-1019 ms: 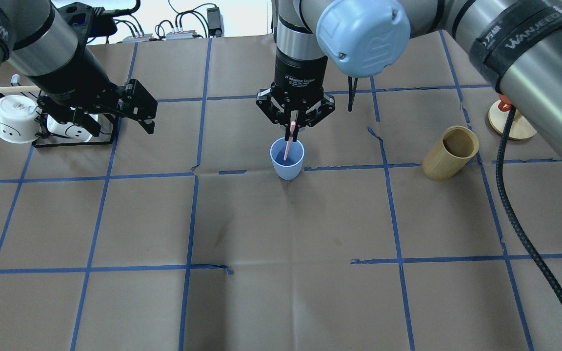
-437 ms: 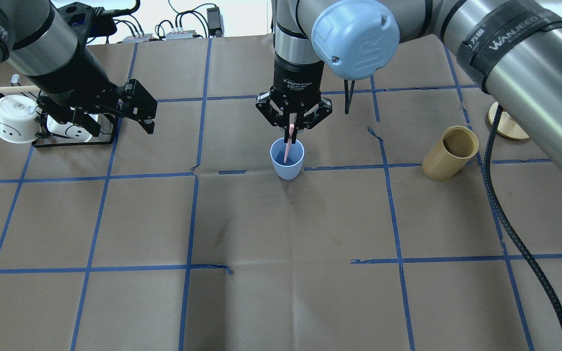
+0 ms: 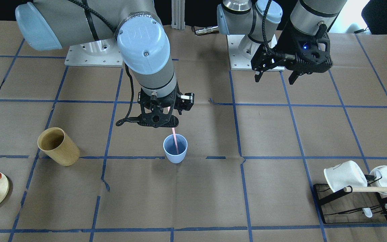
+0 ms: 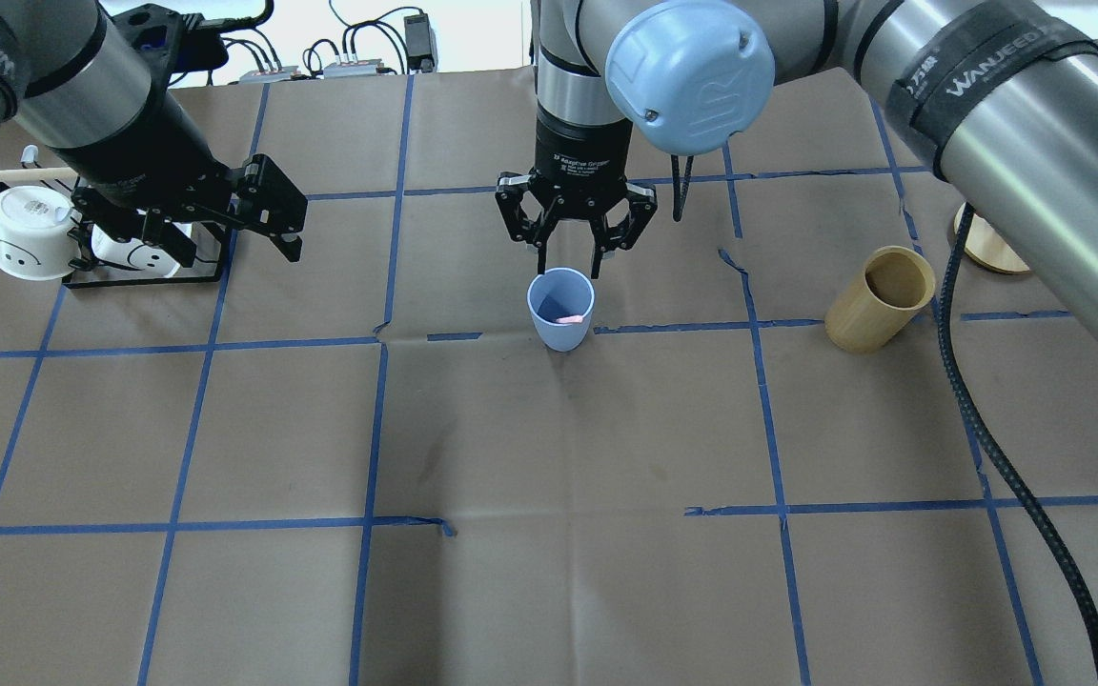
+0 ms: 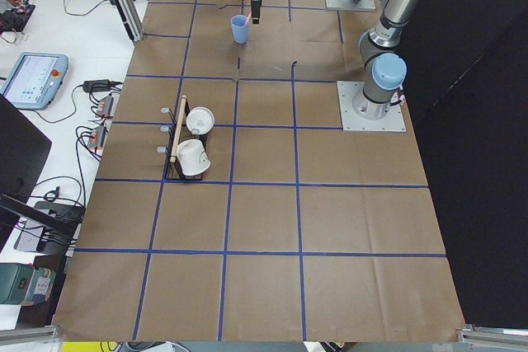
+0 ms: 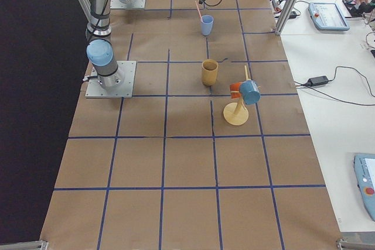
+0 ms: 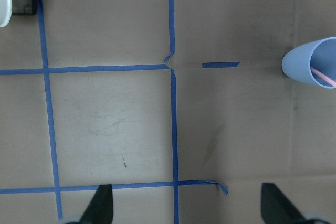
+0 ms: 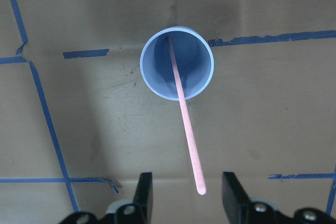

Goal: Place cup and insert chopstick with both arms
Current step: 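Move the right gripper back toward the tan bamboo cup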

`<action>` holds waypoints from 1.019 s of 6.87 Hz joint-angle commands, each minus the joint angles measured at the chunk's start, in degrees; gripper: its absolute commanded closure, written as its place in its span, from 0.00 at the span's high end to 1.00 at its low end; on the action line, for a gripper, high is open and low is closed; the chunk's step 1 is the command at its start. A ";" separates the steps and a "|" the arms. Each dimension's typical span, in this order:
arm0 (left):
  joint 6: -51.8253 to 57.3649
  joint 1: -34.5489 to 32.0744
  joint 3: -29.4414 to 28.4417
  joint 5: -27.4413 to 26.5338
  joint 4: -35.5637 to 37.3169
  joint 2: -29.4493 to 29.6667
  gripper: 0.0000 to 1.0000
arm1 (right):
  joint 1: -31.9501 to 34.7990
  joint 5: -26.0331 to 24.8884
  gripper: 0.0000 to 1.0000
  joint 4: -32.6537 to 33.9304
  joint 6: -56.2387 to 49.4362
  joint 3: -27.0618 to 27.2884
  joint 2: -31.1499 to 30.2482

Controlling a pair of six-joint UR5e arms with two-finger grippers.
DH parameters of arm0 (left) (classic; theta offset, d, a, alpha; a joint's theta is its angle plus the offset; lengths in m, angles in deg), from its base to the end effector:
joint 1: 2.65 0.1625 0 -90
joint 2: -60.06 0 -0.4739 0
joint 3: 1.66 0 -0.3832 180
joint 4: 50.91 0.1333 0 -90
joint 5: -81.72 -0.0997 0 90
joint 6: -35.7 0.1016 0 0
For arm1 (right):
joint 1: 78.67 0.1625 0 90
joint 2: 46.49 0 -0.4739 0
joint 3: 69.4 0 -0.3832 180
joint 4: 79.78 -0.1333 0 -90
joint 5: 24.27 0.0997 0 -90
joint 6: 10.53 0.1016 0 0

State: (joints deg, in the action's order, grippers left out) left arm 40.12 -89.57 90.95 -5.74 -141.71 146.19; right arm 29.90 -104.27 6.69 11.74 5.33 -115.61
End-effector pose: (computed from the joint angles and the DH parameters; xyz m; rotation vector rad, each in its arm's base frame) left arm -0.1133 -0.4584 0.5430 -0.0365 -3.0976 0.0169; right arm 0.3446 -0.5518 0.4532 0.1185 3.0150 0.3181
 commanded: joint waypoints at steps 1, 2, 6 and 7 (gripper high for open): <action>0.06 0.00 0.02 0.00 -0.17 0.00 1.00 | -1.42 -0.42 1.00 3.94 -1.07 -0.90 -0.40; -0.02 0.00 0.02 0.00 -0.17 0.00 1.00 | -1.35 -5.12 0.99 4.50 -4.91 -0.64 -1.19; -0.02 0.09 -0.06 -0.70 -1.04 -0.44 1.00 | -2.39 -12.70 0.96 5.64 -11.45 5.30 -8.46; -0.02 0.09 0.02 -0.70 -1.05 -0.44 1.00 | -4.84 -12.99 0.98 5.64 -13.89 8.90 -12.67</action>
State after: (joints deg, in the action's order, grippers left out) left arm 40.12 -89.50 90.94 -6.41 -142.71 145.77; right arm 27.02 -116.40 12.23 -0.15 10.39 -124.07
